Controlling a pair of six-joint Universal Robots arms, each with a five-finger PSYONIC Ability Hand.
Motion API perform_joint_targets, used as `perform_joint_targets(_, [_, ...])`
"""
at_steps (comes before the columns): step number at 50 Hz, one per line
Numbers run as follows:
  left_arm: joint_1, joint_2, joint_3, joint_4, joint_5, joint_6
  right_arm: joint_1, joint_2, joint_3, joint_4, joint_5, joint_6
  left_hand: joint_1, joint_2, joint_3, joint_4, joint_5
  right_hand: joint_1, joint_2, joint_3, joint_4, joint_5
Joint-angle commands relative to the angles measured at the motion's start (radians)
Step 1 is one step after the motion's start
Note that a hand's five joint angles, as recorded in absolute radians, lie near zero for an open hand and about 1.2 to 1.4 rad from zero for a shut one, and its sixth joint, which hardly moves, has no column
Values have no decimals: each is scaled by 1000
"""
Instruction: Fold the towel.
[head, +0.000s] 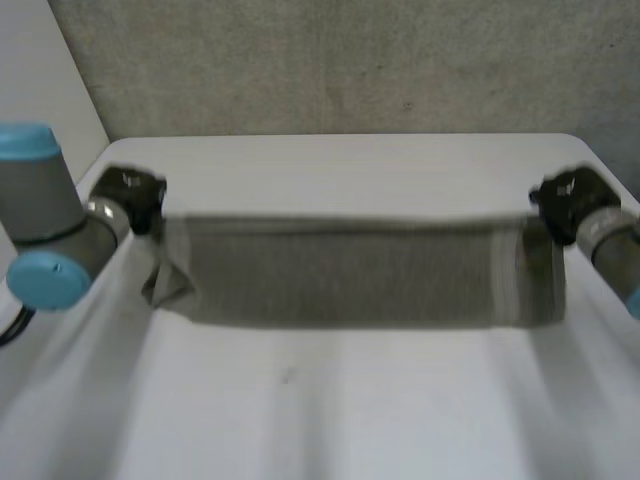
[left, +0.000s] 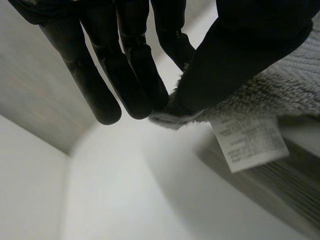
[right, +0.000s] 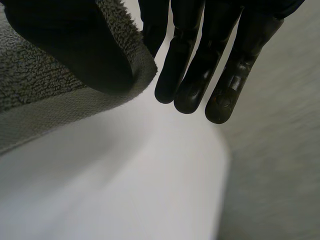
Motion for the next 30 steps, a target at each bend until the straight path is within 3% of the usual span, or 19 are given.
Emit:
perform_joint_targets(1, [-36, -1, 386, 100, -6, -32, 25, -63, -328, -245, 33, 56, 219, 179, 181, 179, 190, 443, 213, 210, 202, 236])
perform_joint_targets(5, [-43, 82, 446, 264, -28, -81, 22, -134, -335, -359, 38, 139, 219, 179, 181, 179, 190, 443, 213, 210, 202, 236])
perform_joint_targets(9, [-41, 130, 394, 327, -46, -102, 23, -186, -251, -390, 33, 209, 219, 179, 181, 179, 190, 443, 213, 210, 202, 236])
perform_joint_targets(19, [-32, 202, 8, 355, -40, -116, 17, -215, 54, -379, -14, 214, 219, 179, 181, 179, 190, 443, 213, 210, 202, 236])
perform_joint_targets(24, [-32, 179, -230, 414, -37, -112, 11, -209, 184, -379, -48, 213, 219, 179, 181, 179, 190, 443, 213, 210, 202, 236])
perform_joint_targets(30, [-32, 119, -362, 497, -37, -102, 11, -143, 312, -376, -85, 205, 219, 179, 181, 179, 190, 443, 213, 210, 202, 236])
